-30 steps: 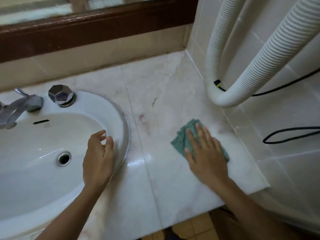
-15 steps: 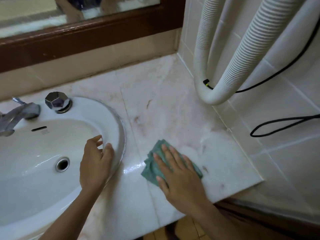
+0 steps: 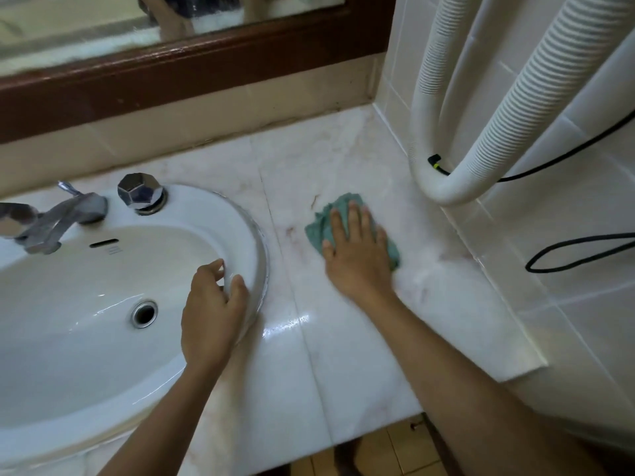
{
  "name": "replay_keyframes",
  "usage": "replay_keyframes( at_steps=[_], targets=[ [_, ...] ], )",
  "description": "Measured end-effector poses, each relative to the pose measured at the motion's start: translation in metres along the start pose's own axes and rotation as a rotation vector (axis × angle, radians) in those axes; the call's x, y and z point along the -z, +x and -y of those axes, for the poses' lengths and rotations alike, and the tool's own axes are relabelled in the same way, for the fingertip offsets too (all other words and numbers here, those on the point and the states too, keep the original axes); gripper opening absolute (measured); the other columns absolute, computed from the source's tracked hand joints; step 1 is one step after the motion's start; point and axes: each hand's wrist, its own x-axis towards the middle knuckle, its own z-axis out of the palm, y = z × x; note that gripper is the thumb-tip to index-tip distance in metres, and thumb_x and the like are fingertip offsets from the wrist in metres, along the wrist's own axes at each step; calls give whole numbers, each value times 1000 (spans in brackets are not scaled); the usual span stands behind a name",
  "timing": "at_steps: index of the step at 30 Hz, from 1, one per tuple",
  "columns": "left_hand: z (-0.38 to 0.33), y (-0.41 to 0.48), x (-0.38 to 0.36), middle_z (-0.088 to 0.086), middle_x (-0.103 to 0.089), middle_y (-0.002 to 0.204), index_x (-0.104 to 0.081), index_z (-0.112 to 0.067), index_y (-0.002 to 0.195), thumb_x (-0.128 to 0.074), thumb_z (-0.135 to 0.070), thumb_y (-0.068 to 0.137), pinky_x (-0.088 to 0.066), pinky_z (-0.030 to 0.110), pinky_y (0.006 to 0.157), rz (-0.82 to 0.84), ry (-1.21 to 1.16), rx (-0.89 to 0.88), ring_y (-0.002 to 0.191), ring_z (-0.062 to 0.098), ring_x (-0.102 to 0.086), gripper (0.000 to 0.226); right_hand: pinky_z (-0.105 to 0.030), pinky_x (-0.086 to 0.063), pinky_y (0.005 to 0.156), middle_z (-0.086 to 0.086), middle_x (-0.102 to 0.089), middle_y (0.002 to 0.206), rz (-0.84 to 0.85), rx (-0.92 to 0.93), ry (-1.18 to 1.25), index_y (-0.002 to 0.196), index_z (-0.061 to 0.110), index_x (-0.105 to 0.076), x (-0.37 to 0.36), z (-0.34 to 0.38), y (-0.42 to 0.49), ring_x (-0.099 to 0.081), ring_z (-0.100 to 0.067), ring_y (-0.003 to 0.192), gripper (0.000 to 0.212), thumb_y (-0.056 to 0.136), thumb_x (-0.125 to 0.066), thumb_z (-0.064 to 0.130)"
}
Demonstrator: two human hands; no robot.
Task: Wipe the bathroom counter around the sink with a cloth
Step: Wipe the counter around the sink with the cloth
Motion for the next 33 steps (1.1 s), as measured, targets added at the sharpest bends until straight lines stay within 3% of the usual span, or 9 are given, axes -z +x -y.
replay_keyframes(
  at_steps=[2, 6, 10, 12, 17, 22, 25, 31, 33],
  targets=[
    [0, 0, 2, -11, -56, 127, -46, -26, 130, -50, -37, 93, -40, 33, 79, 0, -29, 19, 94, 10, -57, 39, -51, -26, 112, -11, -21, 158, -16, 145, 40, 150, 20, -29, -16, 45, -60, -21, -29, 145, 59, 93, -31, 38],
    [2, 1, 4, -14, -58, 120, -48, -32, 127, -54, -40, 90, -41, 32, 79, 5, -88, 52, 94, 8, -58, 38, -42, -17, 111, -2, -16, 161, 103, 406, 39, 151, 27, -24, -9, 27, -182, -16, -22, 147, 65, 90, -39, 43],
    [3, 0, 4, -17, -56, 118, -48, -30, 128, -54, -40, 91, -40, 30, 76, 8, -91, 52, 94, 6, -58, 39, -47, -19, 116, 1, 2, 162, 40, 179, -107, 153, 33, -2, 12, -77, -155, -2, -19, 149, 60, 97, -17, 46],
    [2, 0, 3, -18, -55, 117, -50, -27, 127, -54, -39, 91, -39, 30, 75, -1, -80, 46, 92, 5, -57, 38, -48, -19, 117, -2, -1, 162, 12, 16, -109, 154, 30, -6, 19, -98, -112, -2, -21, 149, 60, 95, -10, 46],
    [11, -7, 9, -12, -59, 116, -59, -21, 116, -55, -29, 90, -44, 31, 82, 23, -117, 17, 101, 12, -60, 27, -48, -11, 116, -7, -6, 162, -33, -169, -71, 153, 24, -15, 10, -47, -48, -4, -25, 148, 61, 95, -17, 41],
    [44, -72, 29, -11, -56, 117, -60, -31, 111, -46, -36, 84, -21, 34, 90, -127, 237, -40, 112, 14, -49, 31, -45, -9, 118, -6, -5, 162, 58, 218, 14, 153, 25, -14, -20, 50, -143, -2, -25, 149, 59, 96, -21, 40],
    [70, -87, 53, -11, -56, 124, -60, -34, 114, -41, -40, 86, -21, 39, 92, -174, 325, 19, 119, 16, -47, 34, -42, -11, 116, -2, -8, 162, 139, 468, -37, 152, 30, -18, -17, 32, -189, -6, -21, 149, 61, 94, -33, 42],
    [106, -67, 80, -3, -66, 100, -56, -37, 78, -24, -47, 85, -30, 45, 88, -92, 375, 156, 104, 23, -53, 34, -49, -20, 115, -7, -10, 161, 42, 93, -115, 153, 28, -15, 10, -61, -123, -11, -24, 147, 64, 94, -15, 51],
    [104, -67, 76, -6, -64, 100, -61, -38, 82, -24, -47, 83, -28, 44, 89, -137, 380, 186, 108, 23, -51, 38, -51, -19, 113, -10, -14, 160, 2, -2, -86, 152, 25, -22, 8, -49, -97, -13, -27, 147, 63, 93, -18, 48]
  ],
)
